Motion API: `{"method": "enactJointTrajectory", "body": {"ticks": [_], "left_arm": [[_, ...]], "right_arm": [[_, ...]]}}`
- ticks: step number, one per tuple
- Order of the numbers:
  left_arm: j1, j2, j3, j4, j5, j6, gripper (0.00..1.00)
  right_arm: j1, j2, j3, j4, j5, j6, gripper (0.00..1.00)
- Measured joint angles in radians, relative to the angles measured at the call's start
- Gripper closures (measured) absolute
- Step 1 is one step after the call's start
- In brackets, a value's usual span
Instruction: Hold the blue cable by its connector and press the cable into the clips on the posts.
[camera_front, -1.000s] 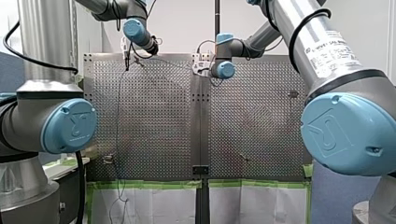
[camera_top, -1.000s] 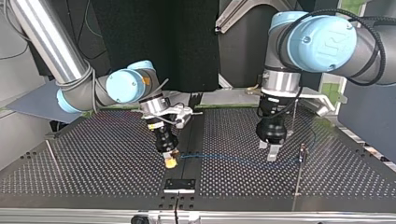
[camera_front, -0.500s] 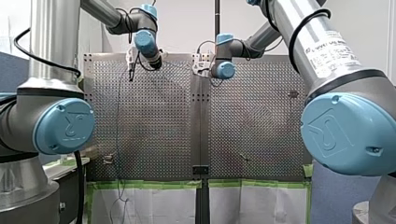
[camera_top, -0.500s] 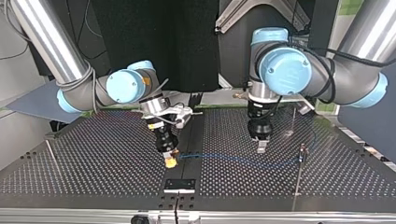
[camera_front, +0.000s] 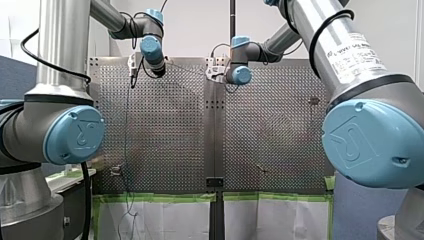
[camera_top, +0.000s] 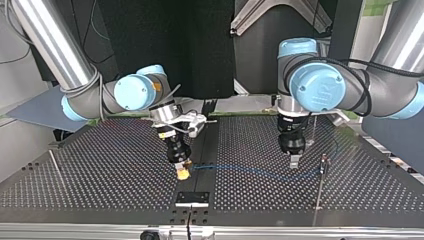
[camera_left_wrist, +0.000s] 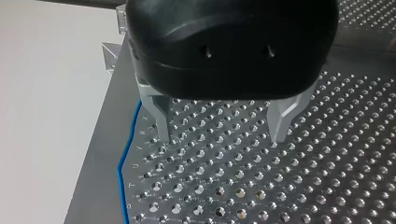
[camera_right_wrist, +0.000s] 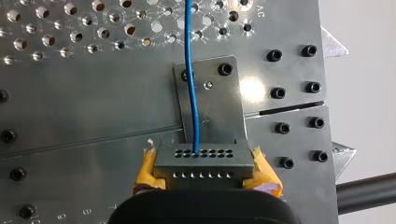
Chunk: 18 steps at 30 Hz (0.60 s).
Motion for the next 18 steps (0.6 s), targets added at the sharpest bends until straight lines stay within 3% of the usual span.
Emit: {"method": "enactJointTrajectory", "body": {"ticks": [18], "left_arm": [[0.002,-0.009,0.018,0.028,-0.013,0.038,0.0]], "right_arm": [[0.0,0.001,0.0,0.0,0.0,-0.001,1.0]]}}
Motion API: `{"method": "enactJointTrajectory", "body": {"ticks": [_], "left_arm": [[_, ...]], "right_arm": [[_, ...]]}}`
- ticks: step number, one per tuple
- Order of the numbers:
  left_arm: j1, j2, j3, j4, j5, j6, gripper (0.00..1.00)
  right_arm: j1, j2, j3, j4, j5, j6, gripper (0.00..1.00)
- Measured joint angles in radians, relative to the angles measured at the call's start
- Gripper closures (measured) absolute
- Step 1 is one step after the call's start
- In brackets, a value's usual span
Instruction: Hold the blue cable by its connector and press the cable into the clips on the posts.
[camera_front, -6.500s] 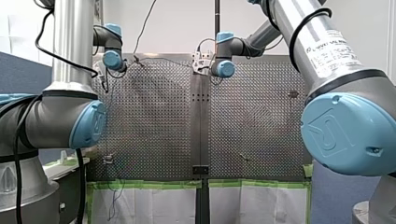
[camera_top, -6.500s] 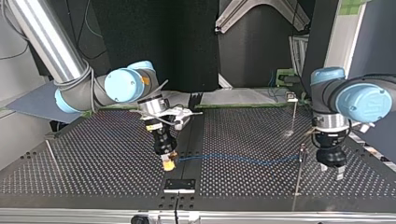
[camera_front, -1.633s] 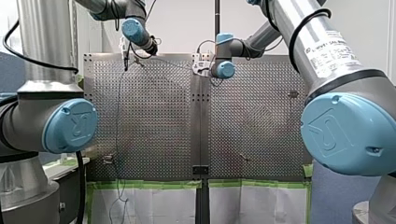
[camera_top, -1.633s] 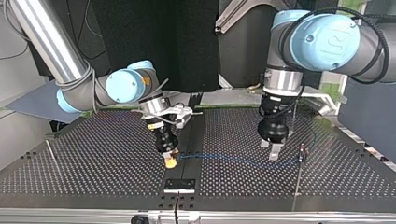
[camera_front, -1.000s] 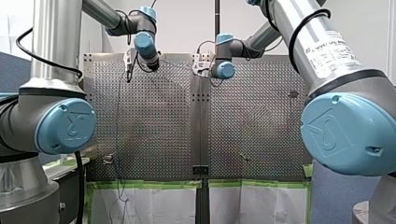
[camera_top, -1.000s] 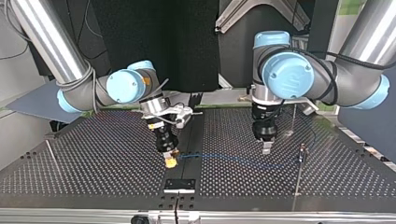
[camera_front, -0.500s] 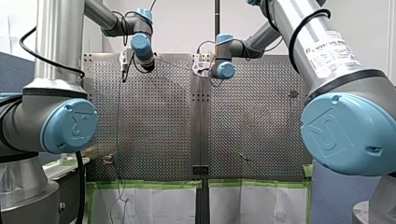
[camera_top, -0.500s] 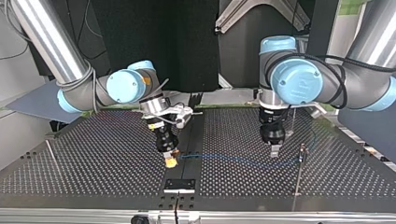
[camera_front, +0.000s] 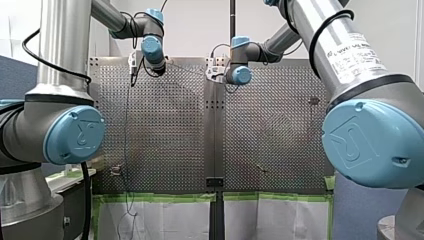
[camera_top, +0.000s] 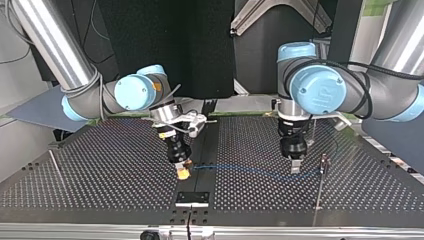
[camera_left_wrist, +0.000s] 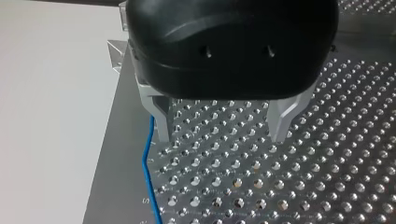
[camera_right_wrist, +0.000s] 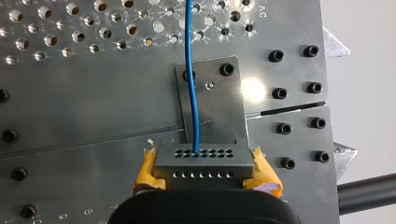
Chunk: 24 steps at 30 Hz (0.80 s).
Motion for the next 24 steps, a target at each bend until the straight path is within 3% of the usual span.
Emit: {"method": "enactJointTrajectory", "body": {"ticks": [15,24], "left_arm": [[0.005,-0.003,0.047,0.005,-0.022,0.017,0.0],[0.01,-0.06,0.084,-0.002,-0.036,0.022,0.0]], "right_arm": [[0.001,0.001,0.001,0.0,0.0,0.0,1.0],[0.004,0.001,0.001,0.002,0.0,-0.001,1.0]]}}
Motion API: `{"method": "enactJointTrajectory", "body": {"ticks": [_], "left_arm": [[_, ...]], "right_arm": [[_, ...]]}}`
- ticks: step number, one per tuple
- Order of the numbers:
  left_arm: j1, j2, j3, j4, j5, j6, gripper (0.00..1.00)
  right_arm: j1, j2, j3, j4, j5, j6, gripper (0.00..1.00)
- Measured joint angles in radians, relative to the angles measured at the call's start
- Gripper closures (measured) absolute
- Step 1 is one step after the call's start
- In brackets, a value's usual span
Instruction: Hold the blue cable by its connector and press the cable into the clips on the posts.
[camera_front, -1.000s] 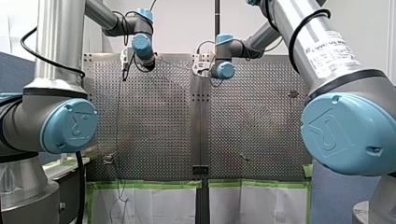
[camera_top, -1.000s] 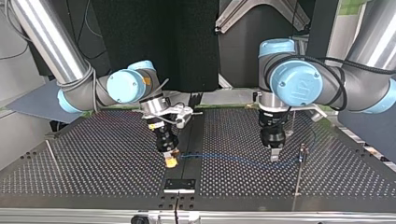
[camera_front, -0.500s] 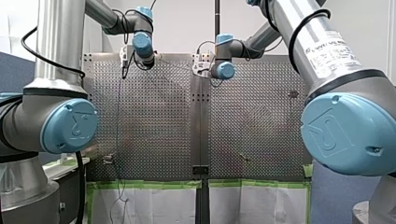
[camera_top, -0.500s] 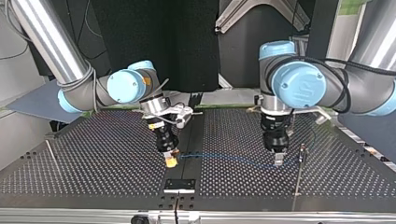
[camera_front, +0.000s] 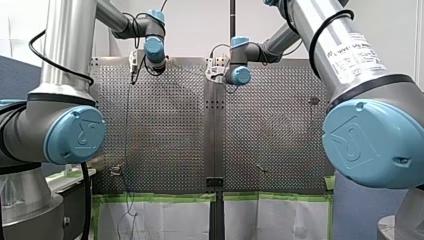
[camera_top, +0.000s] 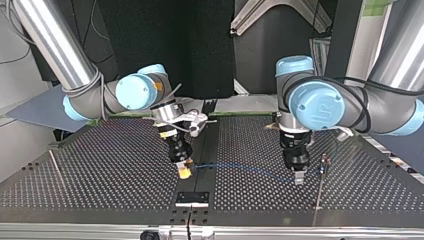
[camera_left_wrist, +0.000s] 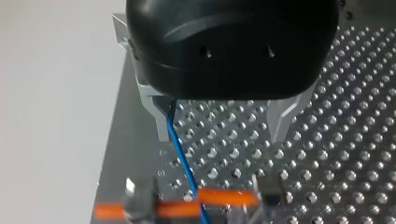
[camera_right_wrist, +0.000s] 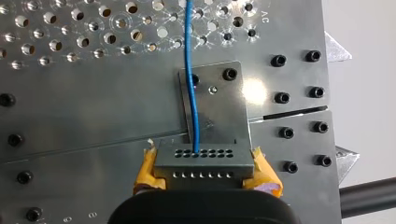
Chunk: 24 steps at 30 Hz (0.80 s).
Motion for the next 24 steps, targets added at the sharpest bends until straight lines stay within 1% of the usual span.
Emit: {"method": "enactJointTrajectory", "body": {"ticks": [5,10,18,22,23,24], "left_arm": [[0.004,-0.02,0.038,0.004,-0.014,-0.006,0.0],[0.005,-0.025,0.07,-0.005,-0.008,-0.007,0.0],[0.006,-0.028,0.077,-0.008,-0.004,-0.007,0.0],[0.006,-0.043,0.077,-0.018,-0.002,-0.008,0.0],[0.006,-0.047,0.077,-0.02,-0.001,-0.008,0.03],[0.006,-0.051,0.077,-0.022,-0.001,-0.008,0.03]], "right_arm": [[-0.001,0.0,0.0,0.001,0.0,0.0,1.0],[-0.003,0.0,0.0,0.001,0.0,0.0,1.0],[-0.002,0.0,0.0,0.001,0.0,0.0,1.0],[0.0,0.0,0.0,0.002,0.0,0.0,1.0],[0.0,0.0,0.0,0.002,0.0,0.0,1.0],[0.0,0.0,0.0,0.002,0.0,0.0,1.0]]}}
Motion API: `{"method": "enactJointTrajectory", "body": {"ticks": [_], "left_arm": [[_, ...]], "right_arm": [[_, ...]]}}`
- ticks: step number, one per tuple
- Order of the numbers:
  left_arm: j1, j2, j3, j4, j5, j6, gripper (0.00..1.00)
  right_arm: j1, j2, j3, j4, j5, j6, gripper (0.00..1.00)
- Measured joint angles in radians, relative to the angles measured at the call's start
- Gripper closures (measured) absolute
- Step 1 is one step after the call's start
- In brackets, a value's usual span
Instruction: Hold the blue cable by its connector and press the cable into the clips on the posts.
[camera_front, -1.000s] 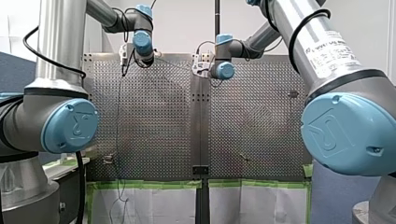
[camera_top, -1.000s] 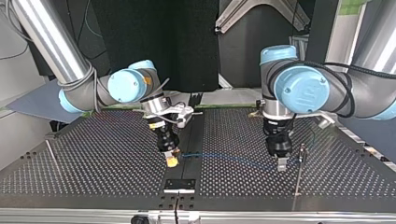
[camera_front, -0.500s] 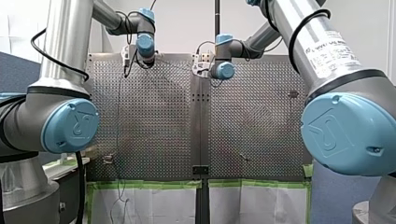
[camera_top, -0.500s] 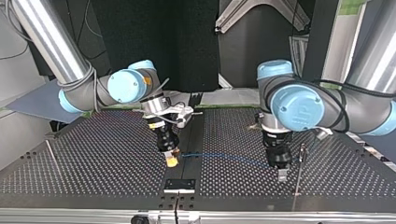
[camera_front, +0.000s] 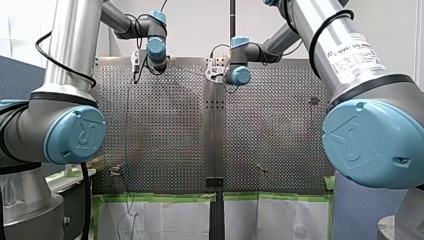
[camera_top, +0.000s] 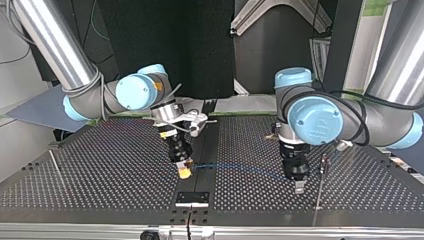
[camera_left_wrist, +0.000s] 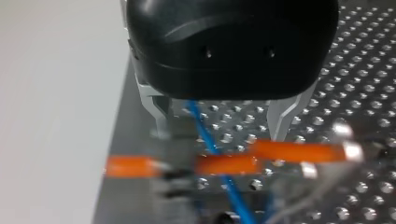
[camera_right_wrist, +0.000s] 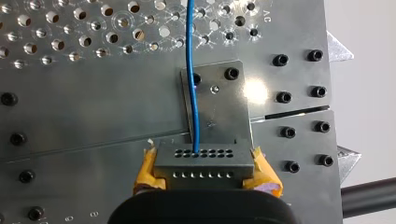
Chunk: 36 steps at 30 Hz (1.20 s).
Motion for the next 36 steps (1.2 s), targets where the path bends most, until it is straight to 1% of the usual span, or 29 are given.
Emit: {"method": "enactJointTrajectory", "body": {"ticks": [1,2,3,4,5,6,8,13,18,24,28,30,32,36], "left_arm": [[0.0,-0.003,0.0,0.0,-0.001,0.0,0.16],[0.0,-0.005,0.001,0.001,-0.001,-0.001,0.26],[0.0,-0.006,0.002,0.002,-0.002,0.0,0.26],[0.0,-0.007,0.003,0.005,-0.005,0.001,0.39],[0.0,-0.008,0.003,0.008,-0.008,0.003,0.69],[0.0,-0.008,0.003,0.012,-0.013,0.006,0.69],[0.0,-0.008,0.003,0.019,-0.025,0.016,1.0],[-0.005,-0.008,0.004,0.031,-0.037,0.034,1.0],[-0.009,-0.009,0.003,0.032,-0.032,0.034,1.0],[-0.014,-0.009,0.003,0.025,-0.039,0.032,1.0],[-0.02,-0.009,-0.012,0.026,-0.041,0.032,1.0],[-0.024,-0.009,-0.026,0.035,-0.04,0.033,1.0],[-0.029,-0.009,-0.045,0.05,-0.04,0.034,1.0],[-0.043,-0.009,-0.087,0.09,-0.04,0.033,1.0]], "right_arm": [[0.0,0.0,0.0,0.0,0.0,0.0,1.0],[0.0,0.0,0.0,0.0,0.0,0.0,1.0],[0.0,0.0,0.0,0.0,0.0,0.0,1.0],[-0.001,0.0,0.0,0.0,0.0,0.0,1.0],[-0.001,0.0,0.0,0.0,0.0,0.0,1.0],[-0.002,0.0,0.0,0.0,0.0,0.0,1.0],[-0.003,0.0,0.0,0.0,0.0,0.0,1.0],[-0.004,0.0,0.0,0.0,0.0,0.0,1.0],[-0.005,0.0,0.001,0.0,0.0,0.0,1.0],[-0.005,0.0,0.003,0.001,0.0,0.001,1.0],[-0.006,-0.001,0.013,0.014,0.003,0.002,1.0],[-0.008,-0.001,0.024,0.027,0.012,0.001,1.0],[-0.011,-0.002,0.042,0.04,0.028,0.001,1.0],[-0.018,-0.004,0.08,0.04,0.066,0.006,1.0]]}}
